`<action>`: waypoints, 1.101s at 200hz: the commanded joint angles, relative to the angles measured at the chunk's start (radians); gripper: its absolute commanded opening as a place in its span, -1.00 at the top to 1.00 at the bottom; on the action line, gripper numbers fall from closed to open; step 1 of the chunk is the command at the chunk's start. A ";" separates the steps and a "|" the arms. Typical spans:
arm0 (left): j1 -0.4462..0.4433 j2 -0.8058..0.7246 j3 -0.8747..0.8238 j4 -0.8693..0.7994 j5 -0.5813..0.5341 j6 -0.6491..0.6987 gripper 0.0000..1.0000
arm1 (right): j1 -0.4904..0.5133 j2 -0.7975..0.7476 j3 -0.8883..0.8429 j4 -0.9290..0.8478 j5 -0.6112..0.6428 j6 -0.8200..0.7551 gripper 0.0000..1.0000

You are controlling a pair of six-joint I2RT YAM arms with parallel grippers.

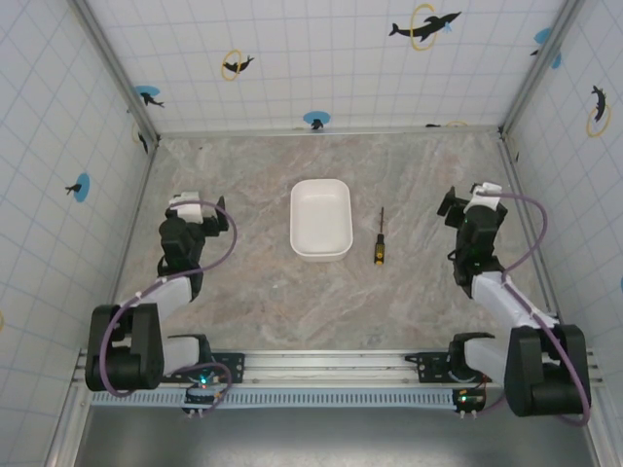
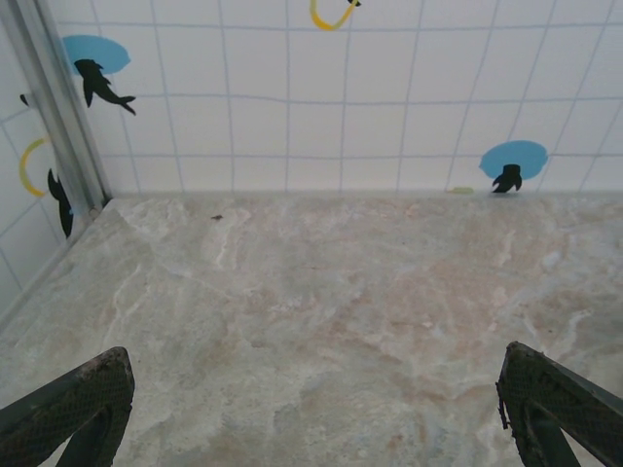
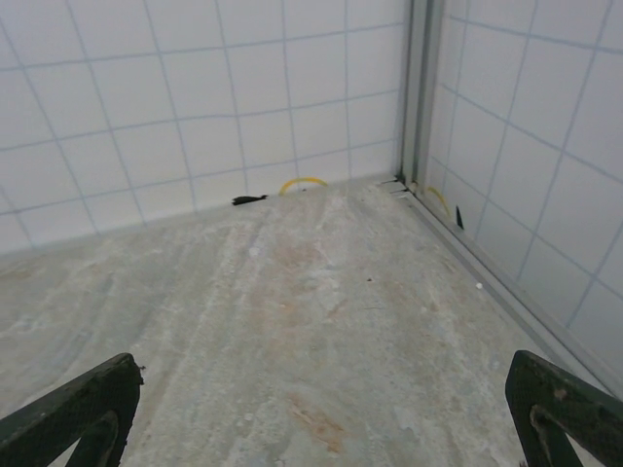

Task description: Put the screwdriver in the bin

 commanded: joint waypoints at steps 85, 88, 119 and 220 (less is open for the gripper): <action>-0.071 -0.141 0.056 -0.301 0.312 -0.224 -0.95 | 0.281 -0.019 0.111 -0.517 -0.215 0.361 -0.92; -0.073 -0.139 0.057 -0.304 0.314 -0.226 -0.95 | 0.292 -0.016 0.110 -0.513 -0.211 0.370 -0.91; -0.086 -0.101 0.049 -0.251 0.400 -0.309 -0.95 | 0.390 0.068 0.122 -0.513 -0.140 0.426 -0.84; -0.182 0.011 0.041 -0.204 0.466 -0.354 -0.95 | 0.525 0.348 0.264 -0.592 -0.064 0.425 -0.56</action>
